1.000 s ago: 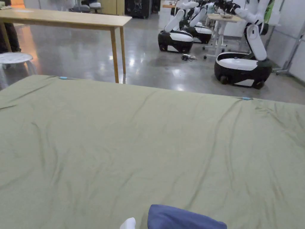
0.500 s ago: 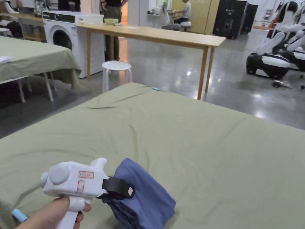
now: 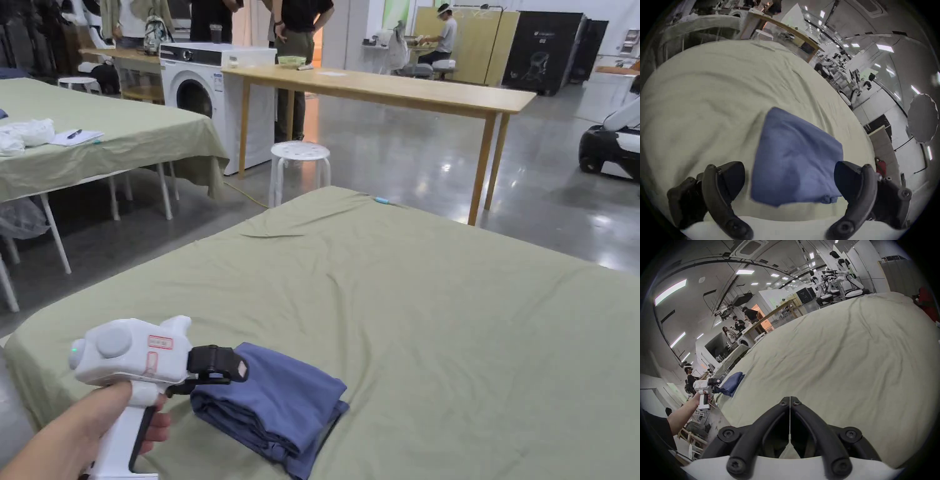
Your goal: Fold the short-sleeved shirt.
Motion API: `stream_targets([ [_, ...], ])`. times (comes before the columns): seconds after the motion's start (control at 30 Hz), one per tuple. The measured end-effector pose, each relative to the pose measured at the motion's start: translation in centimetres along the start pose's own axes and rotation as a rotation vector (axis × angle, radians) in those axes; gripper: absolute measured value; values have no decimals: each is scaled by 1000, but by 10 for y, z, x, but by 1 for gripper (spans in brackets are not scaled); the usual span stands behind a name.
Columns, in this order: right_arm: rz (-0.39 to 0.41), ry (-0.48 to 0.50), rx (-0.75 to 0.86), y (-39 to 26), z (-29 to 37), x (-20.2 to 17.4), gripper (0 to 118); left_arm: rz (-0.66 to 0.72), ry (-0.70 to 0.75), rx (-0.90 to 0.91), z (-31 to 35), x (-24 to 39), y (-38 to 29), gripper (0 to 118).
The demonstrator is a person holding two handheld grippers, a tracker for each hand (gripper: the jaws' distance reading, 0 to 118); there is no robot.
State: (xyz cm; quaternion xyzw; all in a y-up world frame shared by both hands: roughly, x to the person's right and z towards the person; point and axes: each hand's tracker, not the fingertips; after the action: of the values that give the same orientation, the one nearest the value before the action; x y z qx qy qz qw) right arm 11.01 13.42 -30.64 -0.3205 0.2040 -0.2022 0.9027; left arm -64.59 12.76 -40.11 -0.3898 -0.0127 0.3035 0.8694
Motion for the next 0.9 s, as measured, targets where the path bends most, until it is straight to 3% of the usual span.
stream_targets([
  [0.13,29,-14,21,6,18,4,1,-144,143,160,53,67,-16,110],
  [0.17,49,-36,43,12,26,5,1,-208,123,233,67,99,-23,102],
  [0.2,65,-65,78,21,35,5,1,-235,105,313,77,130,-33,86],
  [0.23,82,-91,112,30,43,5,1,-253,85,370,83,156,-42,61],
  [0.27,112,-131,168,42,56,3,1,-303,84,426,88,194,-55,25],
  [0.3,148,-190,234,59,70,-1,1,-386,110,493,91,233,-67,16],
  [0.4,243,-292,397,106,110,-13,1,-570,27,612,96,334,-105,16],
  [0.53,324,-384,568,165,146,-29,1,-645,-26,712,85,447,-144,16],
  [0.7,458,-522,607,189,157,-41,1,-629,-53,709,71,504,-169,15],
  [0.83,414,-506,616,186,164,-42,1,-648,-65,684,69,515,-187,16],
  [0.9,436,-495,589,183,157,-38,1,-691,-55,681,70,516,-188,15],
])
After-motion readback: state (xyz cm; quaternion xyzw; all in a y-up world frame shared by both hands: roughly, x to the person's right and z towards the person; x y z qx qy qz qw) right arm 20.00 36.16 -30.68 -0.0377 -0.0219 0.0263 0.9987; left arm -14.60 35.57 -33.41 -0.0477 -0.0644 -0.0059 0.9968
